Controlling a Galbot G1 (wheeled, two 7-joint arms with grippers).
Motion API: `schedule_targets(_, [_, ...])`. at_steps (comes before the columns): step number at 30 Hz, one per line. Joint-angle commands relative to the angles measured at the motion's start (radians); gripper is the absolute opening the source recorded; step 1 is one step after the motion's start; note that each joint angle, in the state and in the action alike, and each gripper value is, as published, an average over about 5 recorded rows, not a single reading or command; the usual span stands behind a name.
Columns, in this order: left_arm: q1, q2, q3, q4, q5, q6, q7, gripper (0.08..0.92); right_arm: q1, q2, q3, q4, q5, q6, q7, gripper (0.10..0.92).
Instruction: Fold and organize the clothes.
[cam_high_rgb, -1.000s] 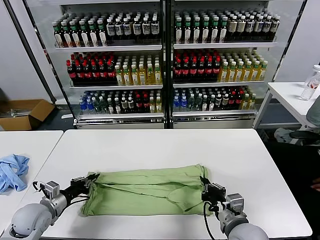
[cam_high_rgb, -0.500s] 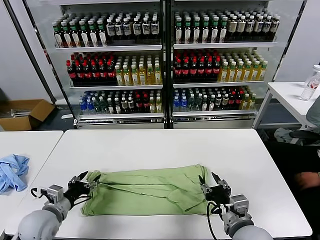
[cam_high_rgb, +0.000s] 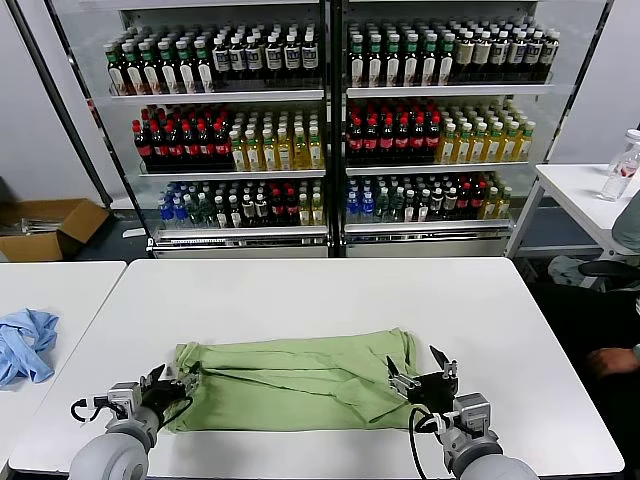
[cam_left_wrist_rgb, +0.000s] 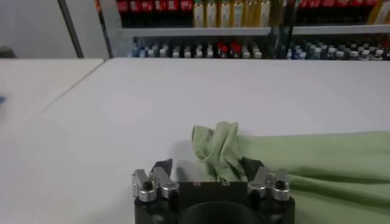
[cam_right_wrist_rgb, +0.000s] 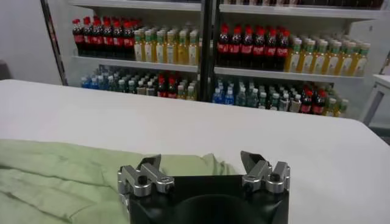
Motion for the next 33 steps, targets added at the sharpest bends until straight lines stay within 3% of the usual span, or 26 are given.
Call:
schedule_targets(1, [-0.008, -0.041, 0.014, -0.007, -0.057, 0.028, -0.074, 0.593, -0.005, 0.0, 0.0, 0.001, -0.011, 0.001, 0.0, 0.823])
schedule_targets(10, [-0.008, -0.035, 0.007, -0.028, 0.076, 0.024, -0.055, 0.333, -0.01, 0.003, 0.002, 0.004, -0.018, 0.002, 0.0, 0.823])
schedule_targets(14, [-0.007, 0.029, -0.06, -0.048, 0.231, 0.025, -0.032, 0.221, -0.011, 0.0, 0.008, 0.008, -0.019, 0.002, 0.0, 0.823])
schedule_targets(19, [0.034, 0.135, -0.241, -0.016, 0.382, 0.027, 0.043, 0.099, -0.007, -0.003, 0.016, 0.013, -0.018, 0.003, 0.0, 0.823])
schedule_targets(23, [0.067, 0.174, -0.335, -0.012, 0.416, 0.024, 0.08, 0.081, -0.002, -0.004, 0.017, 0.015, -0.018, 0.003, 0.0, 0.823])
schedule_targets(26, [0.084, 0.164, -0.307, -0.106, 0.336, 0.026, 0.069, 0.081, 0.001, -0.004, 0.016, 0.014, -0.018, 0.003, 0.0, 0.822])
schedule_targets(33, [0.089, 0.02, 0.001, -0.374, -0.069, 0.028, 0.08, 0.081, -0.003, -0.004, 0.017, 0.014, -0.023, 0.002, 0.002, 0.823])
